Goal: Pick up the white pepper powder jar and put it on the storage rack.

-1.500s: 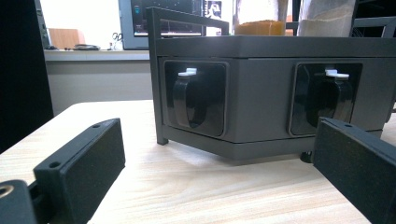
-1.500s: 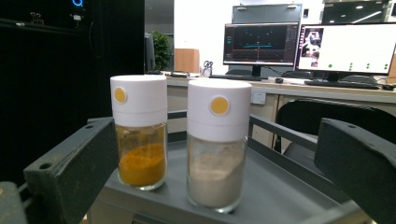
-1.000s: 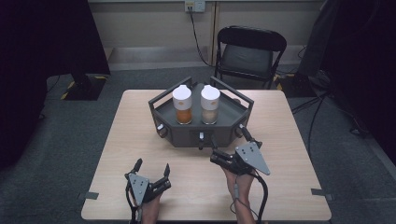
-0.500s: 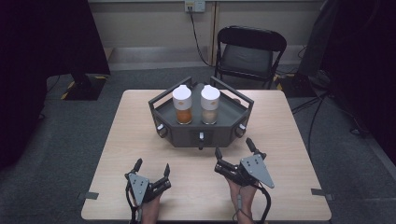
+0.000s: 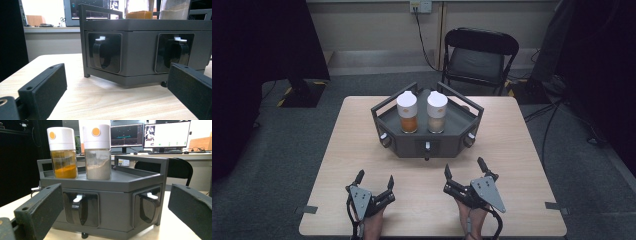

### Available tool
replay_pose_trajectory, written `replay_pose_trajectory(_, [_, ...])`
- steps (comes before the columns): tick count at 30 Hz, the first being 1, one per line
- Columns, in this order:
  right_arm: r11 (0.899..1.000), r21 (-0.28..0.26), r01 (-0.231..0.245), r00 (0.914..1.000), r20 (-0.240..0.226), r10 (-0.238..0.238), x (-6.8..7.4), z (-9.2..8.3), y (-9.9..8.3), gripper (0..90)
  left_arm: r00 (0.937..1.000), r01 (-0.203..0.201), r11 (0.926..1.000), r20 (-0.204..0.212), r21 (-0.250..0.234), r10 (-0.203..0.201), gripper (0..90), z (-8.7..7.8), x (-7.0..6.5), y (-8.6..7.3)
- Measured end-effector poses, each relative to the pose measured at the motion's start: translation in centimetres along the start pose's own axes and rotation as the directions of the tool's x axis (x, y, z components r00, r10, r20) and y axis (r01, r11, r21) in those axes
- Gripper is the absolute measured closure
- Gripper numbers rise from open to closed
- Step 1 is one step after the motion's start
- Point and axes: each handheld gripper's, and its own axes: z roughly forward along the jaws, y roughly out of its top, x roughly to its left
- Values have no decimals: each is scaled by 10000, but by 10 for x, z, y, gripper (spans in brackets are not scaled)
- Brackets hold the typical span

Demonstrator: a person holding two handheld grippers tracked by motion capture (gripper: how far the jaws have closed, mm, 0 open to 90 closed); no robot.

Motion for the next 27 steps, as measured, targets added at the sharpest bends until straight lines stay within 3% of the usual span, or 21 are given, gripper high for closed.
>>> replay_pose_trajectory(27, [9999, 121, 61, 9990, 445, -67, 6, -12, -41, 0, 10000, 1, 10000, 0, -4, -1, 21, 0, 0, 0])
